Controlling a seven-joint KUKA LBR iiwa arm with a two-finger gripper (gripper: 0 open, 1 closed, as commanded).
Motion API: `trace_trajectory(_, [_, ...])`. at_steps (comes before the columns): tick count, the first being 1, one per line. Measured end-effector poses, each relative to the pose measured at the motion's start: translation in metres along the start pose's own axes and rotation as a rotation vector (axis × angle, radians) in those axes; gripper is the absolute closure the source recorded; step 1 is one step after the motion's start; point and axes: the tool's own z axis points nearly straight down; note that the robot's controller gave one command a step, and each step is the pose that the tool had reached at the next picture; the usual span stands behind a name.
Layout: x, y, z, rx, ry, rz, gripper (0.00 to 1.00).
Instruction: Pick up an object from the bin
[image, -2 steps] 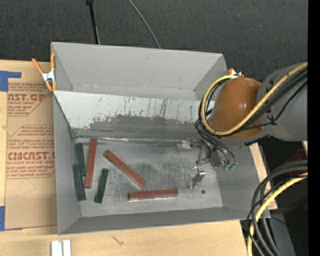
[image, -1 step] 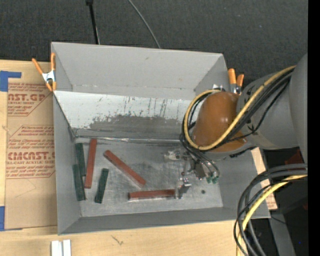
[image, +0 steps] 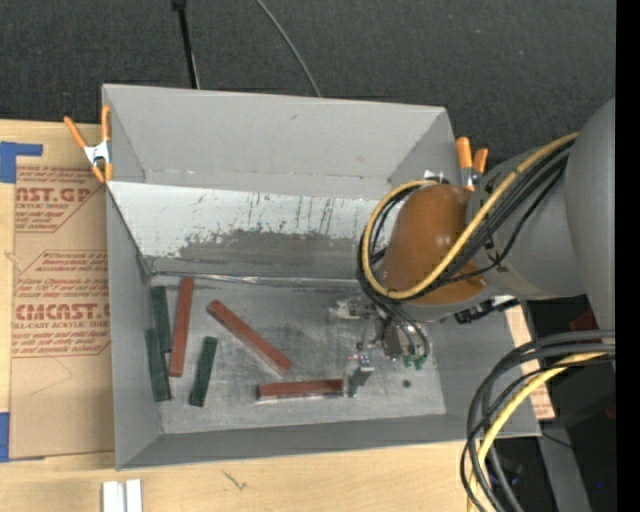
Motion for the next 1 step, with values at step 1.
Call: trace_trajectory(1, [-0.0040, -0.0161, -0.0265, 0.003, -0.003, -0.124, 0.00])
